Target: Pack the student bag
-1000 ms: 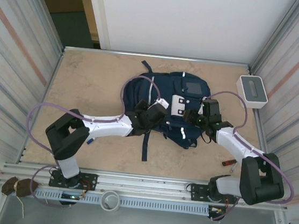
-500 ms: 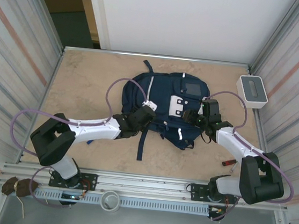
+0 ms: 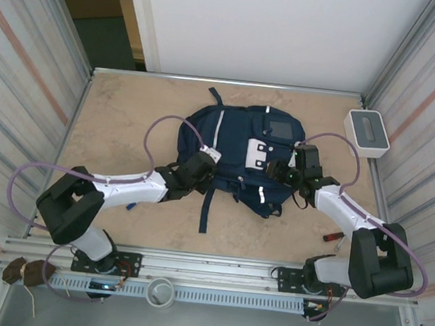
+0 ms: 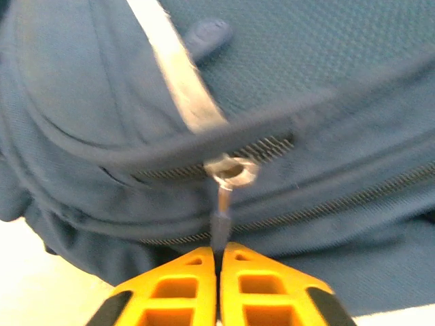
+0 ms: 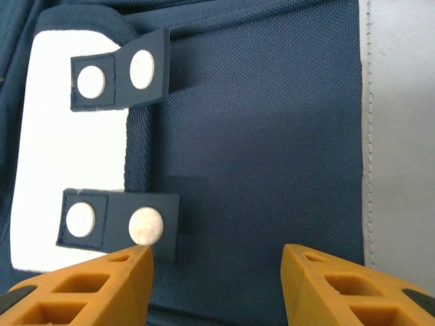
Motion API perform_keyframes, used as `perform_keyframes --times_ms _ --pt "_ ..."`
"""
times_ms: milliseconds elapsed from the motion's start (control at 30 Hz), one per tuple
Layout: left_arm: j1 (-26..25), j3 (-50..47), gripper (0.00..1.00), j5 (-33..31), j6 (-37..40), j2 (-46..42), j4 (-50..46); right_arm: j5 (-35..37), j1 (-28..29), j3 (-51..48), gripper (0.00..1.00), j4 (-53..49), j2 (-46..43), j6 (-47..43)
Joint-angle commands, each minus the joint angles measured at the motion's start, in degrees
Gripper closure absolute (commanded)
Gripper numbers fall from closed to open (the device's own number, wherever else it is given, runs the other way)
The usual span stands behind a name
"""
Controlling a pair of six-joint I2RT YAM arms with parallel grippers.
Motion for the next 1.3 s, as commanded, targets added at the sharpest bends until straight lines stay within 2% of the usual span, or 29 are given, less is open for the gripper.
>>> perform_keyframes --times_ms 0,167,333,467,600,867,933,1067,1167,1267 --pt "1.2 -2.7 0.99 5.3 2.4 -3.0 4.6 -0.6 0.5 1.7 0.48 -3.4 -3.4 -2.3" --pt "4.0 -7.2 1.0 12.8 4.7 -6.7 9.8 -1.1 5.0 2.9 0.46 -4.3 -6.6 -3.0" --pt "6.7 -10.7 1.0 18.5 5.8 -10.6 13.1 -3.5 9.8 4.6 0.44 -1.7 -5.2 -0.8" --pt "7.2 -10.6 1.0 18.0 7.1 -11.2 11.4 -5.1 12.9 7.6 0.43 0.1 -1.2 1.1" --pt "7.6 -10.6 0.96 17.9 7.1 -11.8 10.9 -2.1 15.7 11.3 0.43 0.2 3.8 2.4" --pt "7.7 -9.6 0.97 17.3 6.8 -9.2 10.6 2.8 16.6 16.9 0.45 -1.1 13.2 6.2" --pt "7.7 -9.8 0.97 17.6 6.6 -8.6 11.2 2.2 16.6 17.6 0.46 -0.4 15.0 6.3" --pt "7.7 -9.9 0.96 18.1 6.2 -7.2 12.1 0.5 16.7 18.8 0.56 0.5 17.7 6.8" --pt "7.7 -9.5 0.92 18.4 6.3 -6.0 12.2 0.2 16.8 18.7 0.74 1.2 17.9 7.3" --pt "7.7 -8.7 0.88 18.5 6.4 -4.6 12.3 -0.3 16.8 18.7 0.87 1.6 17.6 7.4"
